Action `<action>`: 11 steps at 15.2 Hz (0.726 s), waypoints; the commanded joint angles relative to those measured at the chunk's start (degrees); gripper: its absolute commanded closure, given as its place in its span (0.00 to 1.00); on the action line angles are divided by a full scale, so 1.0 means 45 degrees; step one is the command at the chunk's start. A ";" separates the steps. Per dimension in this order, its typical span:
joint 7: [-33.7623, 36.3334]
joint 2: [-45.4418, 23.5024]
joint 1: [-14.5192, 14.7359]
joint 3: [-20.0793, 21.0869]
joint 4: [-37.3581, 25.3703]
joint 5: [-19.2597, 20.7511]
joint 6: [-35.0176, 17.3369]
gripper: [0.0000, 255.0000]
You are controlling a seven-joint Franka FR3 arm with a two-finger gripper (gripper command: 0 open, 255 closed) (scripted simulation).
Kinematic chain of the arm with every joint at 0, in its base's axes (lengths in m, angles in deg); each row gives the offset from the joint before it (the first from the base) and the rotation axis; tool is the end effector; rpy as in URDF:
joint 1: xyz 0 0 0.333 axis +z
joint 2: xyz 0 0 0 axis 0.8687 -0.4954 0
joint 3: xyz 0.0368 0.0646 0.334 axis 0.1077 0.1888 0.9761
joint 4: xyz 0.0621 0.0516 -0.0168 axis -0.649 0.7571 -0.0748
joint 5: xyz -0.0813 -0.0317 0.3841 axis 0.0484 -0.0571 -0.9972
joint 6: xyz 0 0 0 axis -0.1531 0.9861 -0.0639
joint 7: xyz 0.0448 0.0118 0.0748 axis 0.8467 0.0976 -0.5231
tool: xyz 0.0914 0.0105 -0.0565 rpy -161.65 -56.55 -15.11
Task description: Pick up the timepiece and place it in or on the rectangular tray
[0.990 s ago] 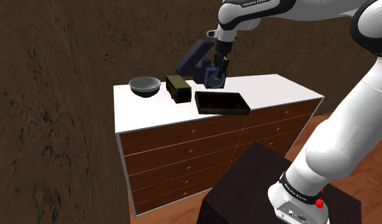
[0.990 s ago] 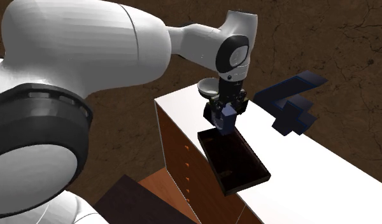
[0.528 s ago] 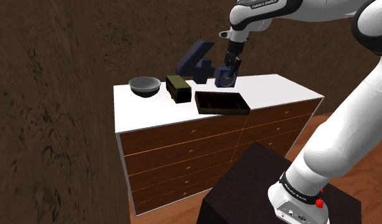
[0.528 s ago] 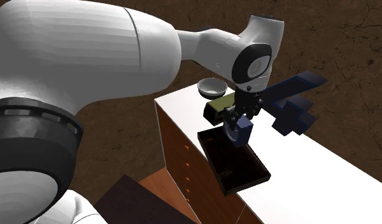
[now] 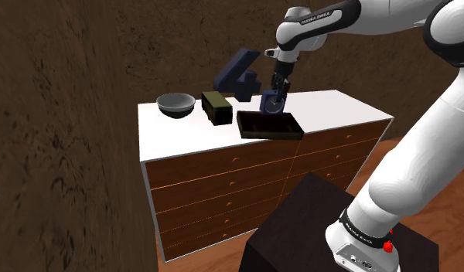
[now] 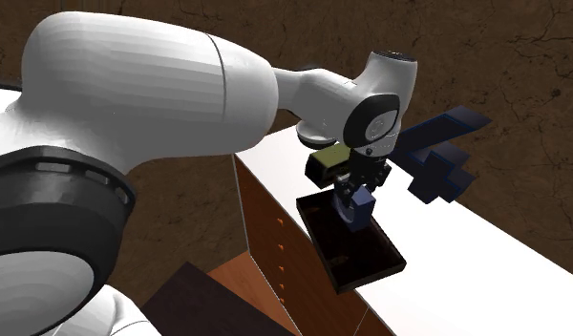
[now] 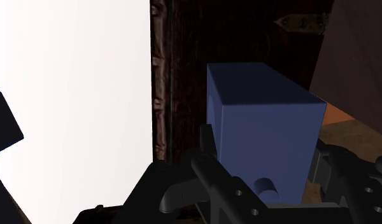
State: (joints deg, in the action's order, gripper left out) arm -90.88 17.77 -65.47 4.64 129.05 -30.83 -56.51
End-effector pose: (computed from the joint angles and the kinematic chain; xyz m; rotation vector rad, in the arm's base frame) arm 0.4930 -0.1909 0.5044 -2.7911 -1.4391 -0.0198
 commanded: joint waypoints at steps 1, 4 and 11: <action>-0.0068 -0.0107 -0.0024 -0.0036 0.0241 -0.0028 -0.0354 1.00; -0.0102 -0.0249 -0.0029 -0.0051 0.0610 -0.0066 -0.0860 1.00; -0.0145 -0.0427 -0.0029 -0.0072 0.0974 -0.0117 -0.1395 1.00</action>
State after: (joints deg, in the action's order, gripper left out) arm -91.52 16.09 -65.70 4.20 133.23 -31.28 -62.73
